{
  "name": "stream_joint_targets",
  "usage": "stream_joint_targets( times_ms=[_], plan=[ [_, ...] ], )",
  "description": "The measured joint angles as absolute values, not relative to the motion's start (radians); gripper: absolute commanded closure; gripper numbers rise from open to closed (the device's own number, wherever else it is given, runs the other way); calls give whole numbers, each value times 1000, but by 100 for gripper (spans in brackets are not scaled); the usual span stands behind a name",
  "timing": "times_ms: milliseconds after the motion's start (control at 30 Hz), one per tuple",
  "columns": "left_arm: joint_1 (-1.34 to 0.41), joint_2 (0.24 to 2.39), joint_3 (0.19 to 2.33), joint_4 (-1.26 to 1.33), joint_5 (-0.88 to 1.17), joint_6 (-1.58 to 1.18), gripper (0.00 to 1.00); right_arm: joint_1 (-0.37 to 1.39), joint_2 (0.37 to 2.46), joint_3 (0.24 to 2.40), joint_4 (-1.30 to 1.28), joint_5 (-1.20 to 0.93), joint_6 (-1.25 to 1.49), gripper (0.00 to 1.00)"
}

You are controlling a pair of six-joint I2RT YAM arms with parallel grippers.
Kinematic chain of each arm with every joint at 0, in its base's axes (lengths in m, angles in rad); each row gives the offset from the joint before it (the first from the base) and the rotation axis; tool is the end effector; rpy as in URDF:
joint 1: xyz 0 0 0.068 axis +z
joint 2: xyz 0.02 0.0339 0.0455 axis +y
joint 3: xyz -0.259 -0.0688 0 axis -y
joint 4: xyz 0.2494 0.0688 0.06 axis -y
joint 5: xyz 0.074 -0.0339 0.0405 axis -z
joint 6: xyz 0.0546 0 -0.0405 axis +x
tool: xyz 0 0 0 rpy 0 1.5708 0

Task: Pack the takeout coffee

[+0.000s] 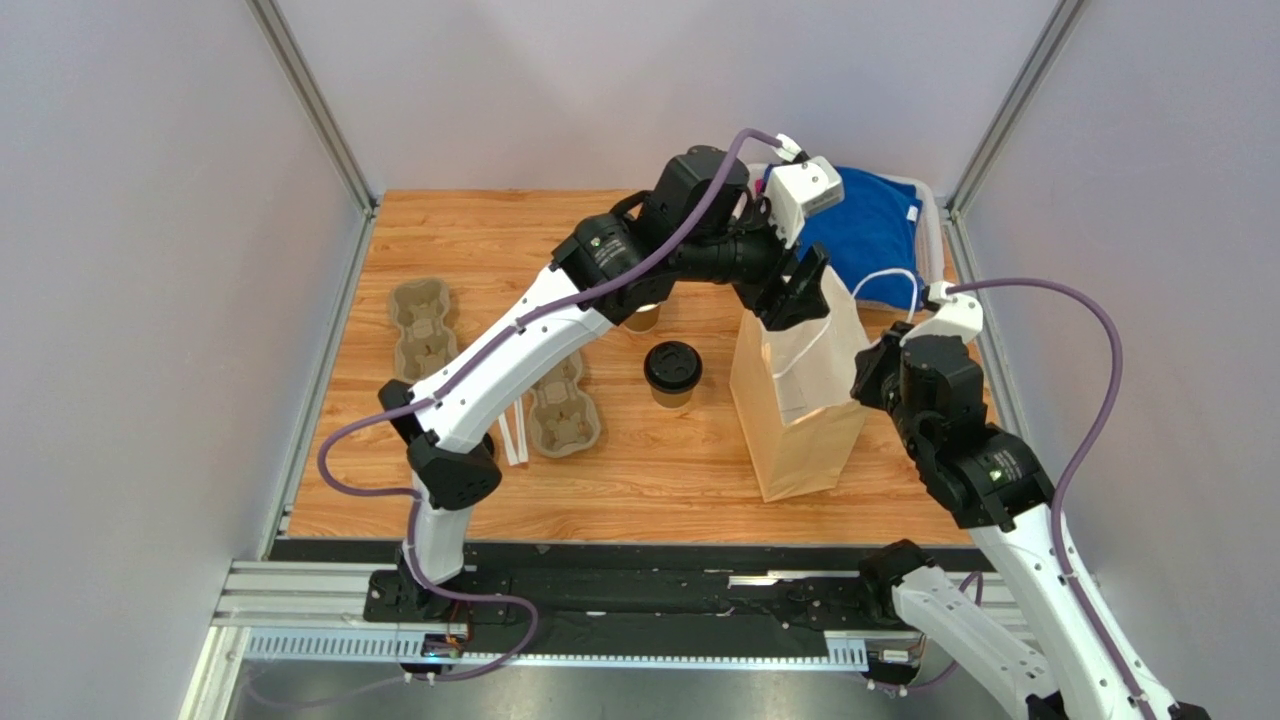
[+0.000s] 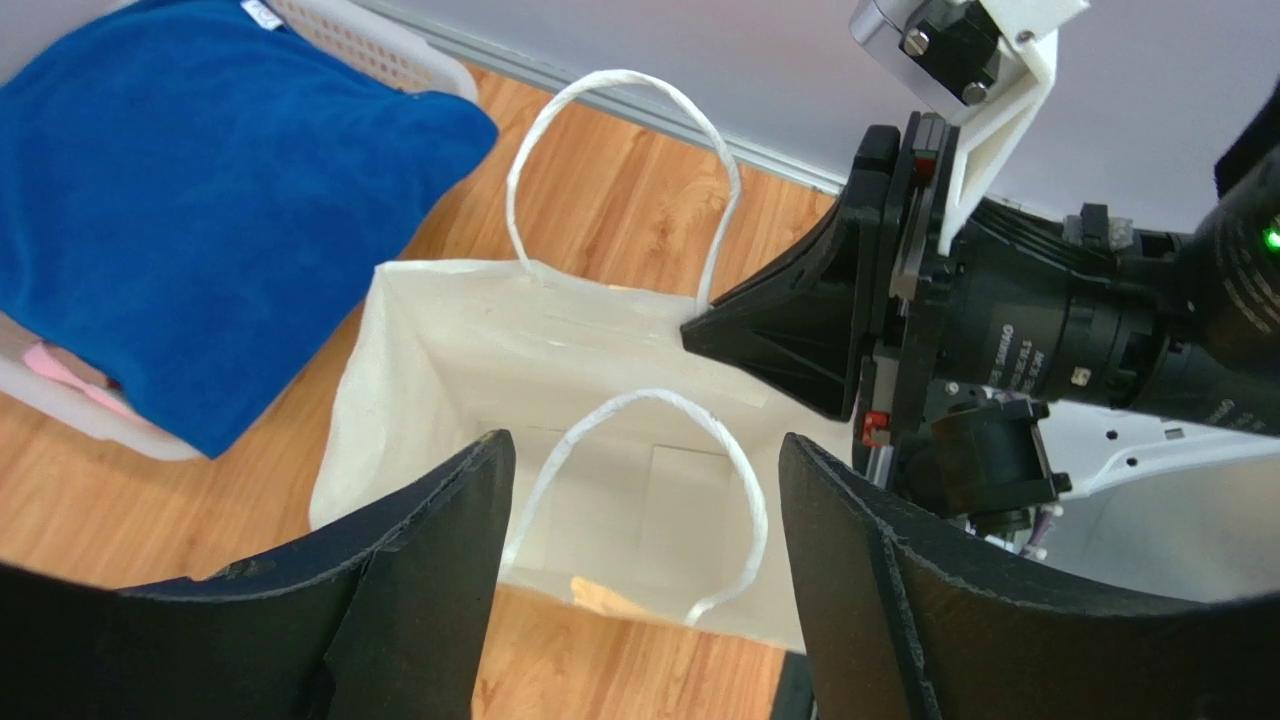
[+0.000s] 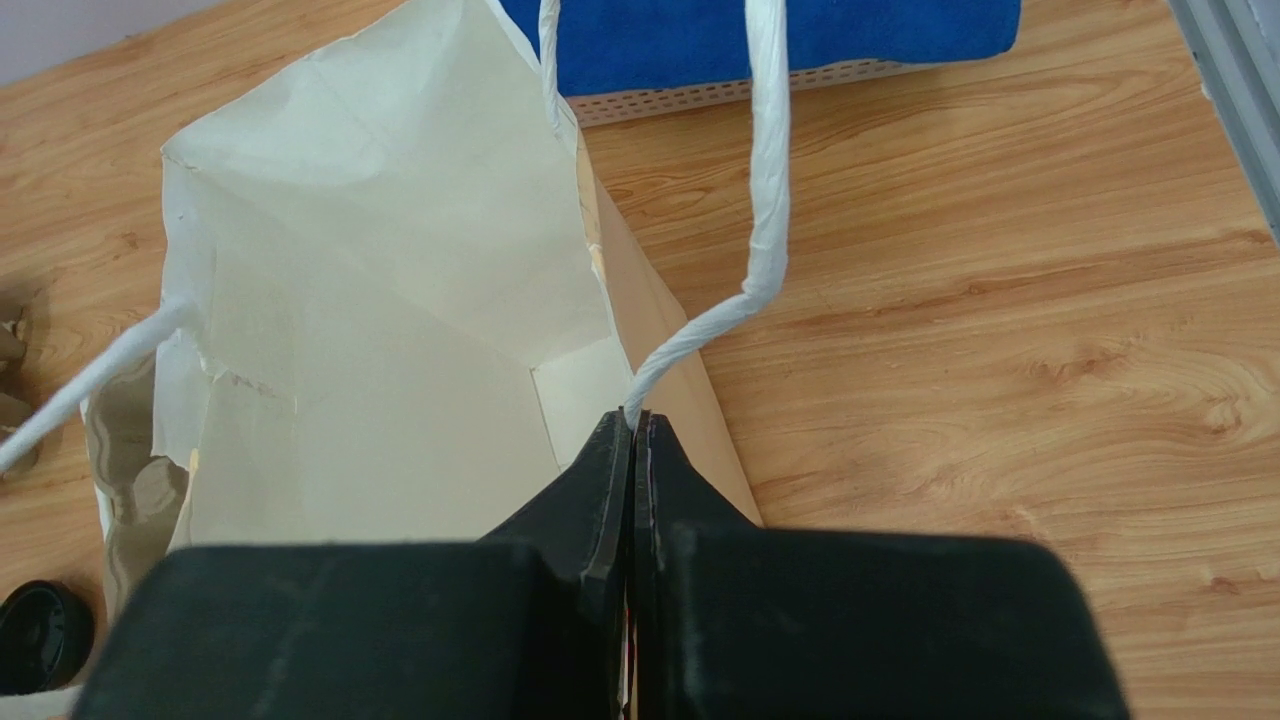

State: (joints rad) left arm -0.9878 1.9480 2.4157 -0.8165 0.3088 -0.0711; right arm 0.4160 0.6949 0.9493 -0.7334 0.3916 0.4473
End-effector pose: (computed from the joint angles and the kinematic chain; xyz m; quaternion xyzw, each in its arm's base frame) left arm 0.2225 -0.3676 0.4772 0.4372 0.6868 -0.3950 0.4256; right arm 0.1528 0.0447 0.3428 0.1141 0.8366 0.0620 0.5321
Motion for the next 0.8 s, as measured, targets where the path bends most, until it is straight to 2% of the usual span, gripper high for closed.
stream_joint_targets(
  times_ms=[300, 367, 400, 467, 500, 567, 700, 767, 800],
  plan=[
    [-990, 2034, 2434, -819, 347, -89, 37, 451, 707, 941, -735, 423, 471, 100],
    [-991, 2041, 2434, -821, 347, -90, 49, 451, 707, 938, -735, 427, 476, 100],
    [-992, 2042, 2434, -822, 347, -91, 67, 451, 707, 936, -734, 428, 477, 100],
    [-994, 2042, 2434, -822, 344, -93, 79, 451, 707, 933, -735, 429, 481, 100],
    [-995, 2042, 2434, -822, 340, -98, 88, 451, 707, 933, -735, 429, 482, 100],
    [-996, 2042, 2434, -822, 331, -95, 99, 451, 707, 931, -734, 429, 485, 100],
    [-993, 2037, 2427, -824, 308, -89, 100, 451, 705, 930, -735, 429, 487, 99],
    [-984, 2013, 2387, -823, 304, -89, 100, 451, 703, 930, -736, 429, 487, 90],
    [-978, 1995, 2358, -825, 304, -92, 100, 451, 702, 930, -737, 429, 487, 78]
  ],
)
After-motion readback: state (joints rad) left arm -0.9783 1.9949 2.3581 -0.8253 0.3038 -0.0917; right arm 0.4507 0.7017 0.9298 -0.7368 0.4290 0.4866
